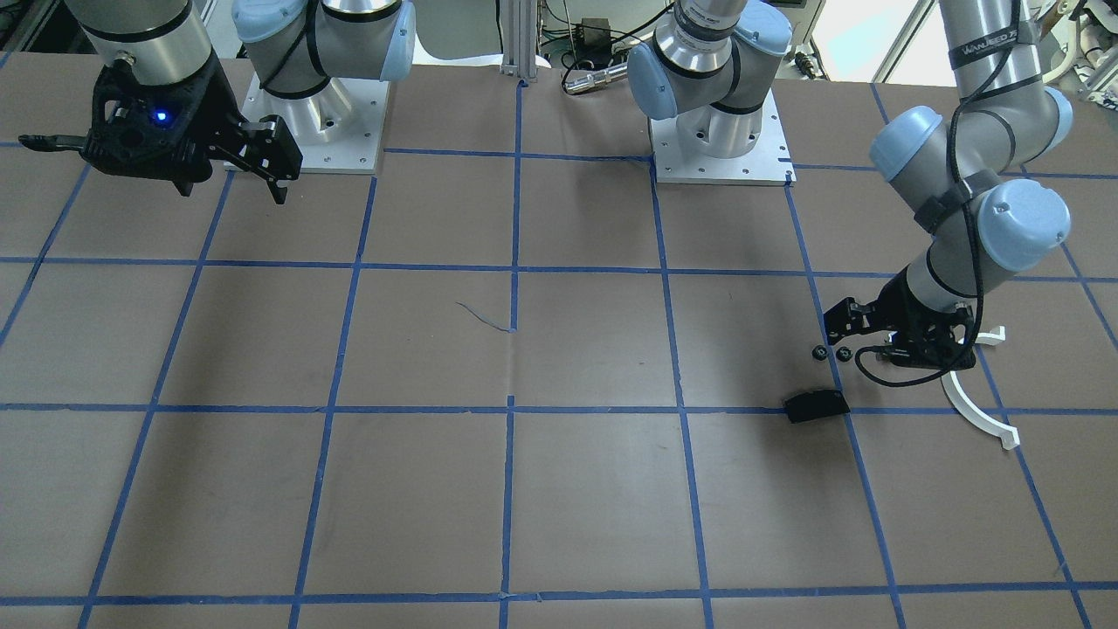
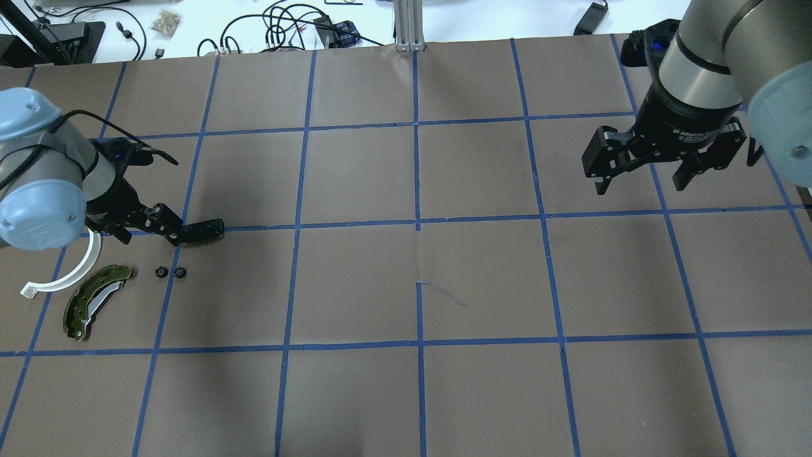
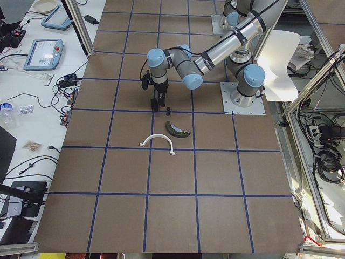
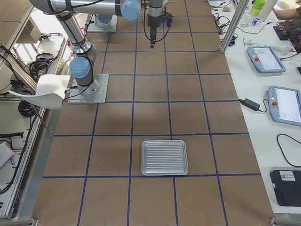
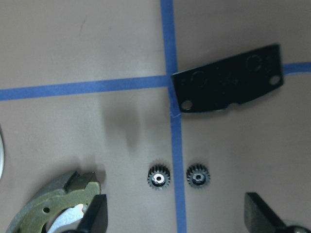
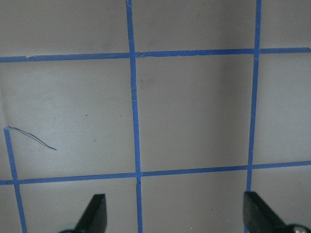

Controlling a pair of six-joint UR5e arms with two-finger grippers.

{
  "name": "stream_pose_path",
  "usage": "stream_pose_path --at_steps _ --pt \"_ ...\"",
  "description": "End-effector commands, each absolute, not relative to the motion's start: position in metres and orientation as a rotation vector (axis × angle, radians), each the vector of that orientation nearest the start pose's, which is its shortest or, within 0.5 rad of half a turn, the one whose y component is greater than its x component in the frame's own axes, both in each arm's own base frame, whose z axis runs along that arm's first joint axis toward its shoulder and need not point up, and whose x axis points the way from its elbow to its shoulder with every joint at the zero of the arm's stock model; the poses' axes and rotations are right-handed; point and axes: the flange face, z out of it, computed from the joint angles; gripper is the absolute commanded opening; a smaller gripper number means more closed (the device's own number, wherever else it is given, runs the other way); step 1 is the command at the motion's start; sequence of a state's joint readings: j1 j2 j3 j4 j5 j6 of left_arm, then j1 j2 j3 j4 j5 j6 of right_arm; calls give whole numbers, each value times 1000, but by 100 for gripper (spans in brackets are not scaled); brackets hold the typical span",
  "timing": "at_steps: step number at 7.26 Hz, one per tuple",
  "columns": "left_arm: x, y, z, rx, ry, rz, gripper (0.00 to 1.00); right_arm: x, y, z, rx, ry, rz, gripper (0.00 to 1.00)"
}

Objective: Place bearing gear from tray to pile

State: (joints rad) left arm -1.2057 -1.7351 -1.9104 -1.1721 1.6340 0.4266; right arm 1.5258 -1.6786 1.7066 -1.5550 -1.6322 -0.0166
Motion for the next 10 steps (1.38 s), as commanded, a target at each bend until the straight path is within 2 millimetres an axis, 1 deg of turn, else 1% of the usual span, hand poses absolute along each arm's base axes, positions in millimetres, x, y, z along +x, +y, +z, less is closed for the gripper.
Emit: stream_pose_path --at_steps 1,2,3,4,5,6,7,8,10 --pt "-37 -528 381 -48 3095 277 100 115 -445 467 51 3135 110 100" --pt "-86 -532 416 -97 3083 267 100 116 -444 465 55 3134 127 100" --pt "-126 -528 447 14 3092 165 100 116 -443 464 56 3132 130 100" --pt "-148 -517 465 73 3100 102 100 116 -441 462 60 3137 123 100" --pt "-151 -505 502 95 3103 -26 100 114 -441 461 55 3150 126 100" --pt "-151 -494 522 91 3103 -88 100 114 -441 463 55 3152 124 100" --pt "-152 -489 518 76 3114 -77 100 114 -441 461 42 3156 129 100" --pt "-154 -482 519 87 3147 -84 100 114 -441 463 59 3156 117 100" --pt "-152 -481 520 73 3146 -92 100 115 -442 465 50 3156 110 100"
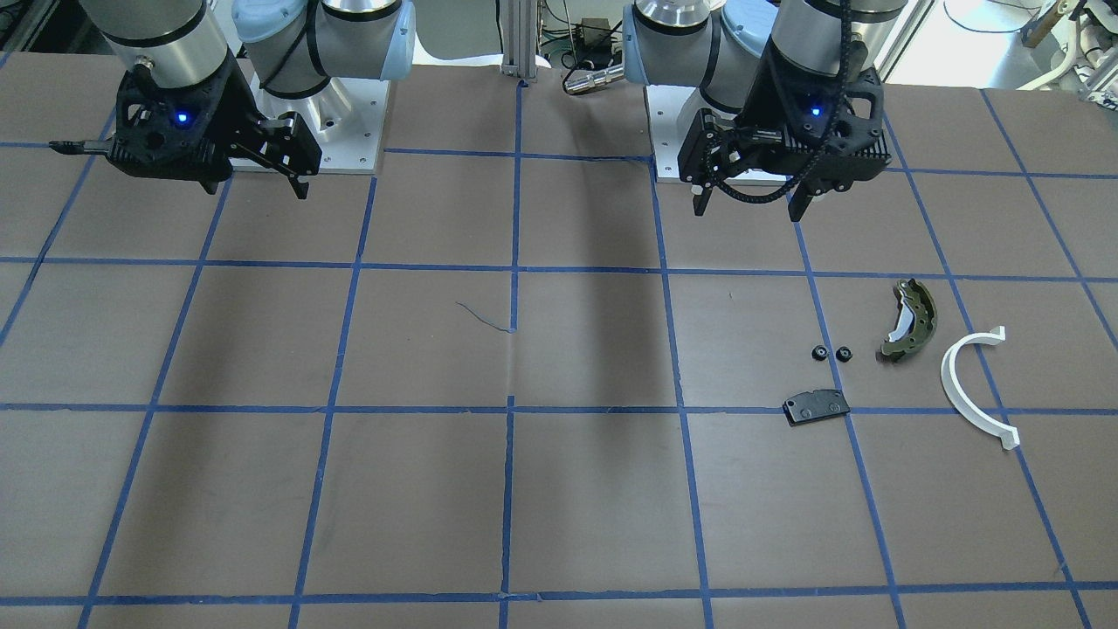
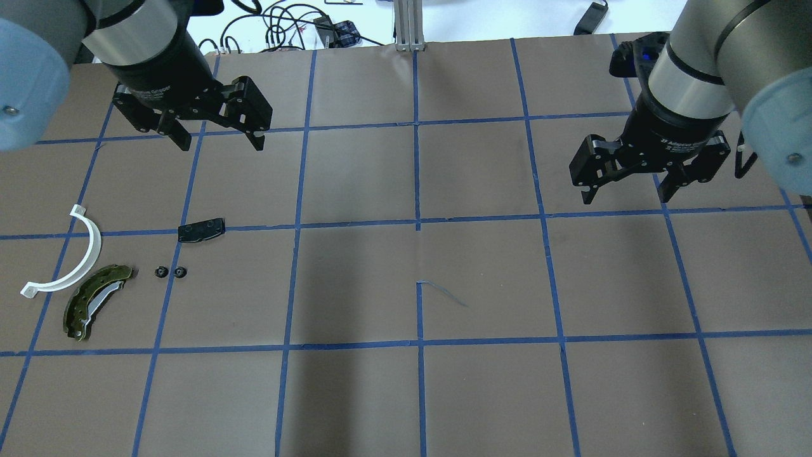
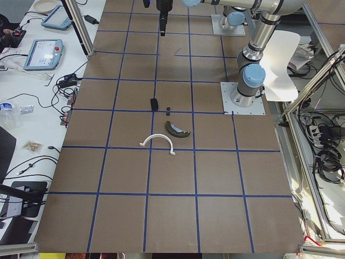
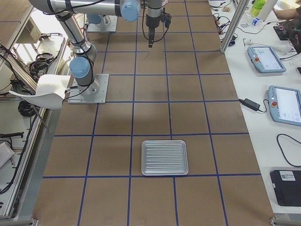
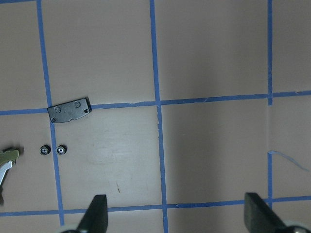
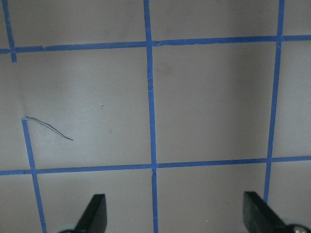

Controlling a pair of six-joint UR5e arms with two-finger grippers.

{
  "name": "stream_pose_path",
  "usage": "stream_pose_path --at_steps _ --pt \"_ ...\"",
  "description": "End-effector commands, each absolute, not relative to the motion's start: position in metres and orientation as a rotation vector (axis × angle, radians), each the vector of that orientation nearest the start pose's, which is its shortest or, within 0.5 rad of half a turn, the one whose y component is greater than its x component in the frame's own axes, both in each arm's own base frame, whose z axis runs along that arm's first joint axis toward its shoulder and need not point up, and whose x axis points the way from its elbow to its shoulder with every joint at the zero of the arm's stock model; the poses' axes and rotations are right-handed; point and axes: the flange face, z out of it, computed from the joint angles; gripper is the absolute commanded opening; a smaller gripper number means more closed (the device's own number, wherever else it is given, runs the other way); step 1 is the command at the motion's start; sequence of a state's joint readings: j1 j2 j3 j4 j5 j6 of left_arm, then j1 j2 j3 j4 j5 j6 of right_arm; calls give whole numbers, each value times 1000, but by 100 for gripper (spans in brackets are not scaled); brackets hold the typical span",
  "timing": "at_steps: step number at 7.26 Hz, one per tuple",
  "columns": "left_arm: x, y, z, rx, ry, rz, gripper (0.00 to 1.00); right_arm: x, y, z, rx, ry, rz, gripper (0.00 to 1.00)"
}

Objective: Place bearing gear from tray to pile

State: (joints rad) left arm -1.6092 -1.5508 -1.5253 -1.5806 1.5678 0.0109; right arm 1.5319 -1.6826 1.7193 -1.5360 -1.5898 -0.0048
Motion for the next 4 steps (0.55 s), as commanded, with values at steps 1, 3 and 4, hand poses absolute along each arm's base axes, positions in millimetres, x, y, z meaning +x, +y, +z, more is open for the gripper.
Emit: stream_pose_path --at_steps 1,3,4 --pt "-150 -482 520 68 3146 -94 100 116 -441 464 48 3148 114 100" --pt "-150 -481 520 67 3140 -92 100 117 -441 461 31 3143 118 100" --pt "-150 -481 520 70 3140 -92 100 116 -441 462 31 3151 119 100"
